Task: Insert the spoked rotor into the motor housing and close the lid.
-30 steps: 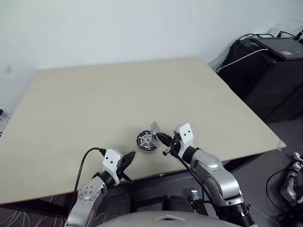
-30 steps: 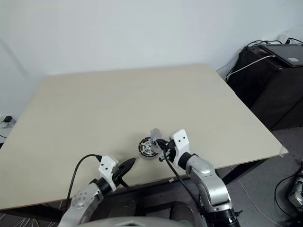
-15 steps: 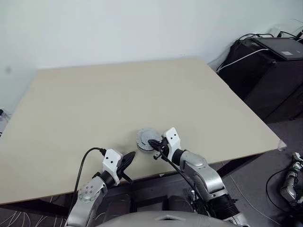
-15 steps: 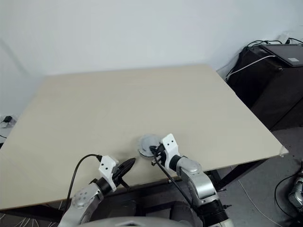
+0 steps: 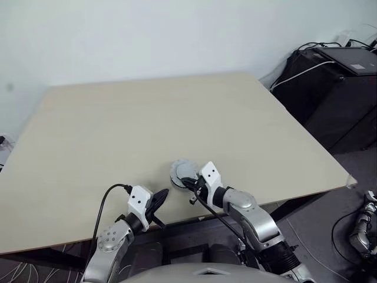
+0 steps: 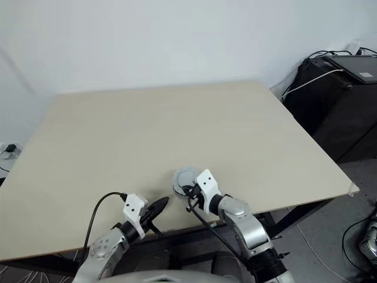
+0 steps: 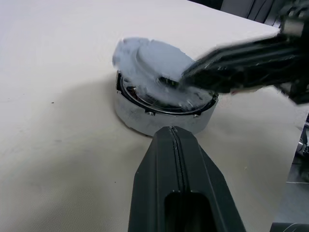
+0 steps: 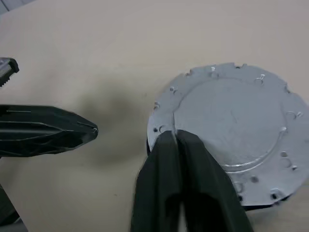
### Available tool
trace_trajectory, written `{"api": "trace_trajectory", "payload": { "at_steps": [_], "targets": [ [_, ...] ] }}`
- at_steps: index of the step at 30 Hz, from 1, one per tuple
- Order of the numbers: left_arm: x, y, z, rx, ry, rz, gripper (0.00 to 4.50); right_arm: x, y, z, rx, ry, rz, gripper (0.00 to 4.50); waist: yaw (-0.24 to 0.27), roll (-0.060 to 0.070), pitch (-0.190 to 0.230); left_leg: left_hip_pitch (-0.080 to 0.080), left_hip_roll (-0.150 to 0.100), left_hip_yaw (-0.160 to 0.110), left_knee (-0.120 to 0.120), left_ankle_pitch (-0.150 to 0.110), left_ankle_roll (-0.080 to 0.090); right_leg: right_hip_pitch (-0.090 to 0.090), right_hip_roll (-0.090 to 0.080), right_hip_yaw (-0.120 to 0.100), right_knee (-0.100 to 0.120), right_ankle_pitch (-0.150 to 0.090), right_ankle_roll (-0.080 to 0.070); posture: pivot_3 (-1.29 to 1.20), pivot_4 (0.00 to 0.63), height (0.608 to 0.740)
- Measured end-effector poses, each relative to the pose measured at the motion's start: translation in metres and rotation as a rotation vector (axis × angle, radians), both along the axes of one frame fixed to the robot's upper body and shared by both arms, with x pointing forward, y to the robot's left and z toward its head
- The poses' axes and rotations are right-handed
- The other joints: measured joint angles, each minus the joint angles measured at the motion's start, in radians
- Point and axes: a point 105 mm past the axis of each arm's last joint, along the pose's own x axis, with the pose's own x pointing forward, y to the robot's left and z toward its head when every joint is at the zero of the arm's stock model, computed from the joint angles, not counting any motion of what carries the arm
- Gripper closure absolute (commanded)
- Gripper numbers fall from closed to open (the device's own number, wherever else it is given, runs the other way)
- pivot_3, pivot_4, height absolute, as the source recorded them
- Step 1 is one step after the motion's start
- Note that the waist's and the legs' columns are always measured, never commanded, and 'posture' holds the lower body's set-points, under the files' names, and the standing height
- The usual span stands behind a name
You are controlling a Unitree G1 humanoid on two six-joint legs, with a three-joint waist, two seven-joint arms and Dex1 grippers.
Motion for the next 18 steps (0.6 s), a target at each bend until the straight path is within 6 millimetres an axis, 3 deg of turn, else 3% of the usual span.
{"api": "trace_trajectory", "payload": {
  "at_steps": [5, 10, 18],
  "targets": [
    [0.001, -0.001, 0.001, -0.001, -0.005, -0.002, 4.5, 0.013, -0.005, 0.013, -0.003, -0.056, -0.013, 1.64, 0.0, 0.0, 0.0, 0.0, 0.0, 0.0, 0.0, 0.0, 0.0, 0.0, 0.0, 0.0, 0.0, 0.0, -0.001, 0.0, 0.0, 0.74],
    [0.002, -0.001, 0.002, -0.001, -0.008, -0.003, 4.5, 0.019, -0.004, 0.012, -0.005, -0.058, -0.012, 0.03, 0.0, 0.0, 0.0, 0.0, 0.0, 0.0, 0.0, 0.0, 0.0, 0.0, 0.0, 0.0, 0.0, 0.001, -0.001, 0.0, 0.0, 0.74],
    [0.001, 0.0, 0.001, -0.001, -0.003, 0.001, 4.5, 0.021, -0.002, 0.003, -0.011, -0.023, 0.005, 0.03, 0.0, 0.0, 0.0, 0.0, 0.0, 0.0, 0.001, 0.0, 0.0, 0.0, 0.0, -0.001, 0.0, 0.001, -0.001, 0.0, 0.0, 0.74]
  ]
}}
